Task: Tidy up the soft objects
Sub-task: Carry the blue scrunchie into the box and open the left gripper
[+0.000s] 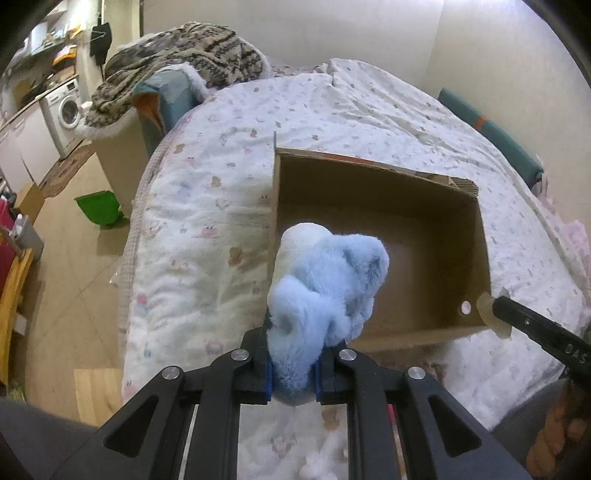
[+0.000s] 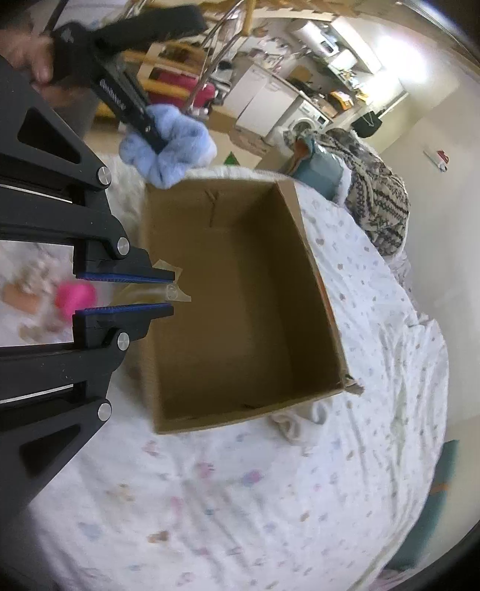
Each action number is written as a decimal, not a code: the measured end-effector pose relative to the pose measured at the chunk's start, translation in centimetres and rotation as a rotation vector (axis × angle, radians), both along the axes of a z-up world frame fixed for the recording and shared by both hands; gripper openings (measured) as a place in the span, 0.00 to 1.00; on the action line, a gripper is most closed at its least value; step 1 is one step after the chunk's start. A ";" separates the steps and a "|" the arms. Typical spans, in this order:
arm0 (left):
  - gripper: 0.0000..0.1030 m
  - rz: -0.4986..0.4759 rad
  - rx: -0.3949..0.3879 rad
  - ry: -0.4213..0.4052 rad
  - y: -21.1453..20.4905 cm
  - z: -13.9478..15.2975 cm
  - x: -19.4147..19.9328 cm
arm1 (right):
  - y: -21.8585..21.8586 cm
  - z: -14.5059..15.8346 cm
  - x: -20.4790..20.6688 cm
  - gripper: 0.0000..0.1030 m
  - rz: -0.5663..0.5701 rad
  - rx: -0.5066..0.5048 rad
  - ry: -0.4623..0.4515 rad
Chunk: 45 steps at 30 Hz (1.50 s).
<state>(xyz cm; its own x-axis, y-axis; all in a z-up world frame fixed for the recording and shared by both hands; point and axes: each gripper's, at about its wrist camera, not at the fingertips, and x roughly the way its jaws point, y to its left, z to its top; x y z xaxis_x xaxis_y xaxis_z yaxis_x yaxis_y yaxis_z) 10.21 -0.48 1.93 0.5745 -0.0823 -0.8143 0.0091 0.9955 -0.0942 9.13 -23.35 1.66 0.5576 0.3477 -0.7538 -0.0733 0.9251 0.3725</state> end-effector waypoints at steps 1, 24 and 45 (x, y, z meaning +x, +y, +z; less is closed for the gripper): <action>0.13 -0.003 0.002 -0.004 -0.3 -0.2 0.4 | 0.2 -0.4 0.4 0.11 0.006 -0.020 -0.014; 0.15 -0.046 0.049 -0.014 -2.0 -4.7 2.9 | 1.8 -6.2 3.0 0.12 0.008 -0.186 0.065; 0.19 -0.036 0.069 -0.036 -2.3 -4.4 2.4 | 1.5 -6.1 3.2 0.17 0.012 -0.135 0.066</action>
<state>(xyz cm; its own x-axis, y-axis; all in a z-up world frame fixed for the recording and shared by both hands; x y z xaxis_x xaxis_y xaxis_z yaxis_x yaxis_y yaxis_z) 12.60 -2.81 -2.52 0.6009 -0.0480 -0.7979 0.0475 0.9986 -0.0243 12.28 -21.88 -4.41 0.5018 0.2468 -0.8290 -0.0643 0.9664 0.2488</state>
